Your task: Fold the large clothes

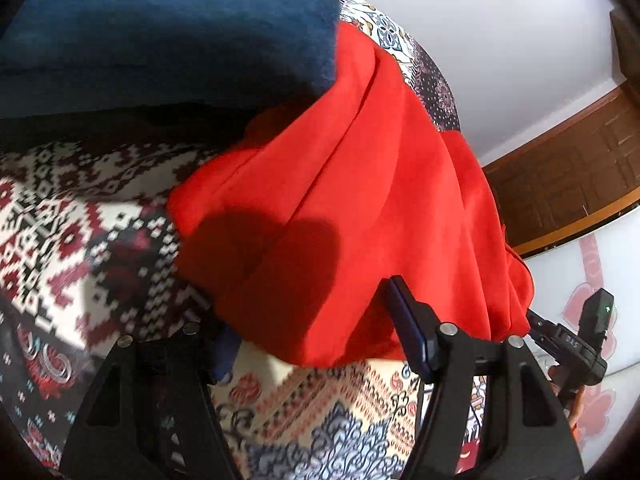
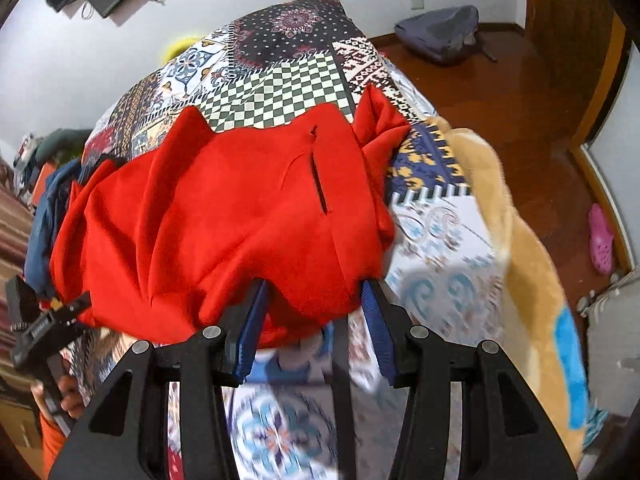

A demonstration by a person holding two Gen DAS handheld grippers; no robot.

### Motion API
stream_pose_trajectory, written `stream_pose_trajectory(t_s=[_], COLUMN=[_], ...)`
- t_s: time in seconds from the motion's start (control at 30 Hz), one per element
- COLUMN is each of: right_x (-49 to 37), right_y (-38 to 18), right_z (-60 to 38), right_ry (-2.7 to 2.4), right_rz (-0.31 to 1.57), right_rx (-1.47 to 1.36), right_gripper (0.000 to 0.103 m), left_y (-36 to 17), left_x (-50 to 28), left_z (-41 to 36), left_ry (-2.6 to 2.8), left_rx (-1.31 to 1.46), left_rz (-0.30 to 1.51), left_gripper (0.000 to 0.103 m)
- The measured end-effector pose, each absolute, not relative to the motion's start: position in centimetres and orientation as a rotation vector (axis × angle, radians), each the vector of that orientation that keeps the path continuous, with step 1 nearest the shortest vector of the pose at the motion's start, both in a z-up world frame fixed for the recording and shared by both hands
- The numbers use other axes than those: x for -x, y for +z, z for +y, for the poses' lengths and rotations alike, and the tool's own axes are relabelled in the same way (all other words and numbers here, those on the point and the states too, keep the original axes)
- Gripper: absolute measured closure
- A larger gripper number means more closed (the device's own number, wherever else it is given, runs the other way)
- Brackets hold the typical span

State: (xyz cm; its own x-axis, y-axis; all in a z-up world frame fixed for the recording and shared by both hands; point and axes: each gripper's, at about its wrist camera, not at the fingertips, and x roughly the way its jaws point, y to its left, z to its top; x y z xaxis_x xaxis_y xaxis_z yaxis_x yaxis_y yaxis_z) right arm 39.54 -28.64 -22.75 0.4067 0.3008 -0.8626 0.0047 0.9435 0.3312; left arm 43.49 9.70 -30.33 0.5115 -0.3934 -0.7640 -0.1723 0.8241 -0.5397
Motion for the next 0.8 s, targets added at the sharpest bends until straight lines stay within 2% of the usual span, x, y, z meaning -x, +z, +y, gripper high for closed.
stream_pose_trajectory(t_s=[0.13,0.2,0.23,0.27,0.3,0.37,0.63,0.8], right_x=[-40.8,-41.2,-41.4,-41.5,-41.7,-41.7,-38.2,-33.1], right_y=[-23.4,-23.6,-23.7,-23.8,-23.9,-24.0,-19.2,-14.6], right_z=[-28.3,-28.5,-28.8,-28.9,-29.0,-29.1,-28.2,-28.6], right_ry=[0.186,0.18,0.177,0.175,0.181,0.196,0.258,0.332], right_rz=[1.124,1.113,1.101,1.094,1.095,1.095,0.994,0.902], right_rx=[-0.304,-0.326,-0.346,-0.358,-0.369,-0.396,-0.309,-0.267], right_gripper=[0.055,0.057,0.06,0.072,0.078,0.084,0.088,0.093], left_y=[-30.3,-30.2,-30.1,-30.0,-29.9,-29.2,-21.6,-17.0], left_x=[-44.2,-44.2,-44.3,-44.3,-44.8,-44.6,-39.8,-35.5], left_z=[8.7,8.4,8.2,8.0,7.3,6.1,2.1,4.5], left_ry=[-0.128,-0.122,-0.12,-0.12,-0.118,-0.111,-0.215,-0.218], left_rx=[0.573,0.567,0.566,0.566,0.564,0.538,0.357,0.388], left_rz=[1.04,1.035,1.033,1.031,1.027,1.012,0.884,0.8], left_gripper=[0.05,0.064,0.069,0.076,0.081,0.088,0.092,0.093])
